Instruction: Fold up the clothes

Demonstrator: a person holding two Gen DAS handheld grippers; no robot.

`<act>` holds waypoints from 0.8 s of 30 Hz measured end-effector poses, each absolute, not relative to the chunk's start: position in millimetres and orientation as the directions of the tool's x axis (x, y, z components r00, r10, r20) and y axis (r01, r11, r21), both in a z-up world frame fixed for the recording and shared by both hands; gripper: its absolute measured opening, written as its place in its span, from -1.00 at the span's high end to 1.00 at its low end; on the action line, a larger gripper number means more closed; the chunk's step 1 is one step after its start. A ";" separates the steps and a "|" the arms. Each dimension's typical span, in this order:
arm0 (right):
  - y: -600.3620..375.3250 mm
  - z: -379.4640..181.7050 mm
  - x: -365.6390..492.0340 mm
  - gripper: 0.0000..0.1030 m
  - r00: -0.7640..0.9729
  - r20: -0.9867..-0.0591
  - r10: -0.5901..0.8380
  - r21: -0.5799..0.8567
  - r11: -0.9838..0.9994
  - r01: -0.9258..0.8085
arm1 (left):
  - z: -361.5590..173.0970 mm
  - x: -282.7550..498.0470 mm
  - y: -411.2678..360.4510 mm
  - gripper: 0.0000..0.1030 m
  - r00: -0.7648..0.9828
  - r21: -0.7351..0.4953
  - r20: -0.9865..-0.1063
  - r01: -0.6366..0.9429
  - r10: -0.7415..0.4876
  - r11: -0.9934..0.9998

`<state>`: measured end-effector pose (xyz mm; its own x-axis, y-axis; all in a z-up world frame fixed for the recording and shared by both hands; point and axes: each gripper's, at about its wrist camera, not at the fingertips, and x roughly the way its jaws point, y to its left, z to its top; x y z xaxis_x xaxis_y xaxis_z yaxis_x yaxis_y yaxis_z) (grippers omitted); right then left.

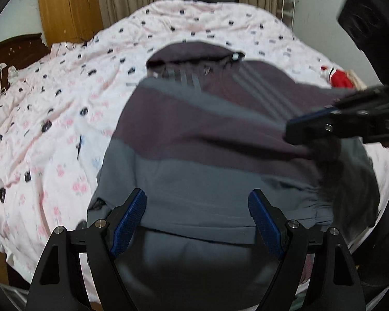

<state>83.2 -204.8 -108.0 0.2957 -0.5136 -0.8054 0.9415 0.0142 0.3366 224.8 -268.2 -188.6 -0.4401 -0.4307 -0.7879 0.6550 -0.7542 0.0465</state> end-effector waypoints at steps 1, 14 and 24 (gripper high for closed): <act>-209.9 -114.5 83.4 0.84 0.275 -0.824 -0.495 0.315 0.002 0.949 | -190.4 224.9 -267.1 -0.52 -0.433 0.050 -0.793 0.654 -0.427 -0.755; -190.8 -117.7 63.2 -0.06 0.194 -0.815 -0.546 0.278 -0.074 0.958 | -177.0 239.3 -263.0 -0.52 -0.521 -0.033 -0.743 0.655 -0.420 -0.755; -80.3 -97.1 -18.8 -0.15 -0.012 -0.753 -0.658 0.322 -0.384 0.865 | -166.8 212.9 -240.6 -0.52 -0.604 0.004 -0.661 0.591 -0.446 -0.807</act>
<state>-18.8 -80.3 -97.1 -0.0117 -0.6582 -0.7528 0.8651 -0.3842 0.3224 212.9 -240.6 -166.8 -0.6037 -0.4457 -0.6609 0.5908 -0.8068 0.0045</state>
